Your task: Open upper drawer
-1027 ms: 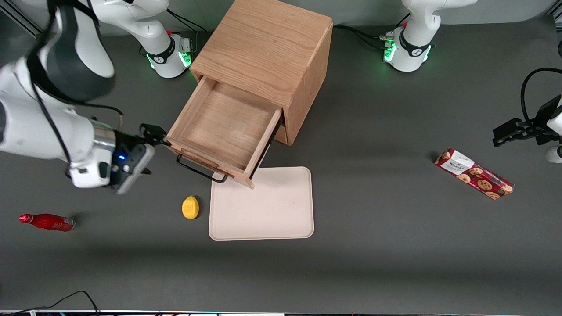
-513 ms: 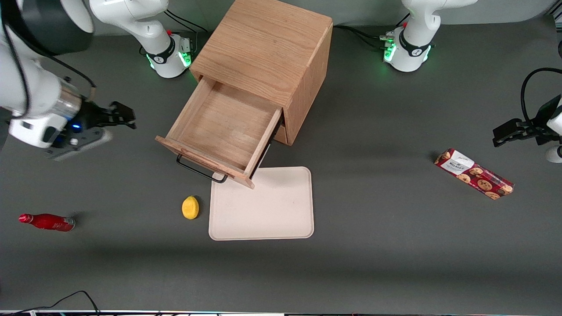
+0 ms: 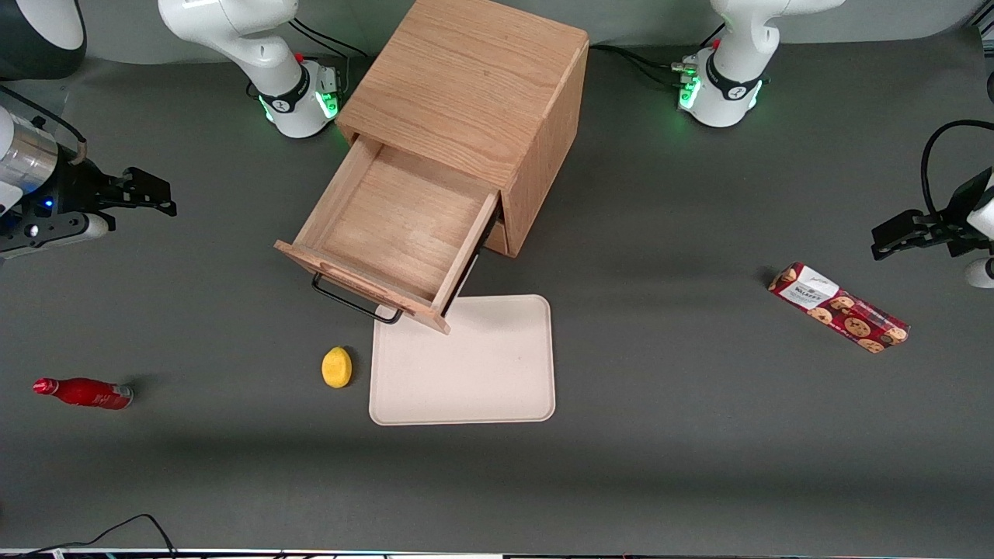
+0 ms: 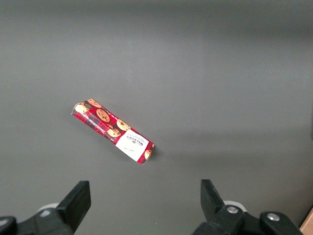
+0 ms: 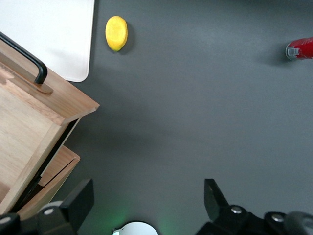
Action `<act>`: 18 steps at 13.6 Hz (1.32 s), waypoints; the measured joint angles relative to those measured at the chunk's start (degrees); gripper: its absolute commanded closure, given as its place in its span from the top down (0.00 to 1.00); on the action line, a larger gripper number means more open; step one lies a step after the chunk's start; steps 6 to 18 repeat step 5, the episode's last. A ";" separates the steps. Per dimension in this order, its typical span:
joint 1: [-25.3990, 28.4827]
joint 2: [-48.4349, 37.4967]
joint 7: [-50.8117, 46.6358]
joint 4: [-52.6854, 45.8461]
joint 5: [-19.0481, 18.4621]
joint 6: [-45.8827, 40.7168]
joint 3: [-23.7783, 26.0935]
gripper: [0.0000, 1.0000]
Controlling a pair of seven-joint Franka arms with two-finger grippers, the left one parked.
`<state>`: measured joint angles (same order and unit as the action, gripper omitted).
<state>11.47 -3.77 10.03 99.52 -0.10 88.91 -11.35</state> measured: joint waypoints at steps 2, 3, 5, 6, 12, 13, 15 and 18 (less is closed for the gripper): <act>-1.13 -0.01 -0.29 -0.03 -0.02 0.04 0.03 1.00; -1.49 -0.01 -0.33 -0.30 -0.02 0.13 0.07 1.00; -1.99 -0.01 -0.52 -1.10 -0.02 0.13 0.15 1.00; -1.99 -0.01 -0.52 -1.10 -0.02 0.13 0.15 1.00; -1.99 -0.01 -0.52 -1.10 -0.02 0.13 0.15 1.00; -1.99 -0.01 -0.52 -1.10 -0.02 0.13 0.15 1.00; -1.99 -0.01 -0.52 -1.10 -0.02 0.13 0.15 1.00; -1.99 -0.01 -0.52 -1.10 -0.02 0.13 0.15 1.00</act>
